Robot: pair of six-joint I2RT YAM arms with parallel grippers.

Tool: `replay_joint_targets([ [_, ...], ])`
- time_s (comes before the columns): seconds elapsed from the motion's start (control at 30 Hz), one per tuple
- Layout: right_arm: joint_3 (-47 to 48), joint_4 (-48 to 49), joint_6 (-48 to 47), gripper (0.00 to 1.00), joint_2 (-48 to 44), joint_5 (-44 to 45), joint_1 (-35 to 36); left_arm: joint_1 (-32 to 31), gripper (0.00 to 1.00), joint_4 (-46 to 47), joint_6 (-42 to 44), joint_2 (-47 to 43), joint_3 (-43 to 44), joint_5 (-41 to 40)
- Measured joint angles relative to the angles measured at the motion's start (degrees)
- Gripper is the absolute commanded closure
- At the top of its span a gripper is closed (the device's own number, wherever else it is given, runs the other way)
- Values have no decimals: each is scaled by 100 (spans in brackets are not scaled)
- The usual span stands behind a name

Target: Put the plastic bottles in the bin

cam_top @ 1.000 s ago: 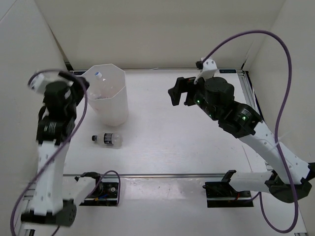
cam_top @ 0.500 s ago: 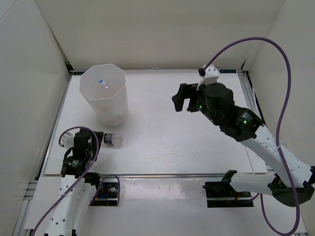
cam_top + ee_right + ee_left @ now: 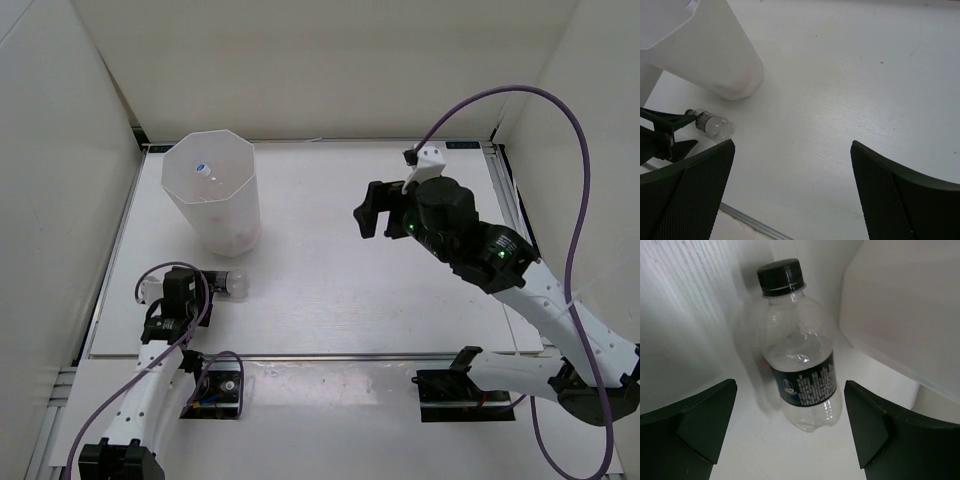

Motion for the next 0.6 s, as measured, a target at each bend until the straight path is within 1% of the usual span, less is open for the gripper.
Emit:
replay_joint_targets([
  [0.17, -44, -109, 4, 0, -208, 0, -42, 304, 1, 461, 264, 332, -70, 221],
  [0.3, -44, -232, 2, 0, -326, 0, -48, 682, 2, 966, 592, 619, -251, 793],
  [0.37, -44, -260, 0, 0, -334, -4, -48, 914, 5, 1115, 778, 780, -341, 1134],
  [0.47, -44, -291, 0, 0, -326, -31, -48, 1252, 17, 1307, 1130, 957, -345, 1644],
  [0.5, -44, -295, 0, 0, -319, -50, -48, 1377, 27, 1357, 1239, 1003, -348, 1843],
  [0.53, -44, -304, 2, 0, -306, -81, -48, 1478, 32, 1405, 1314, 1019, -354, 2000],
  [0.6, -42, -321, 4, 0, -262, -144, -48, 1665, 40, 1488, 1475, 990, -367, 2350],
])
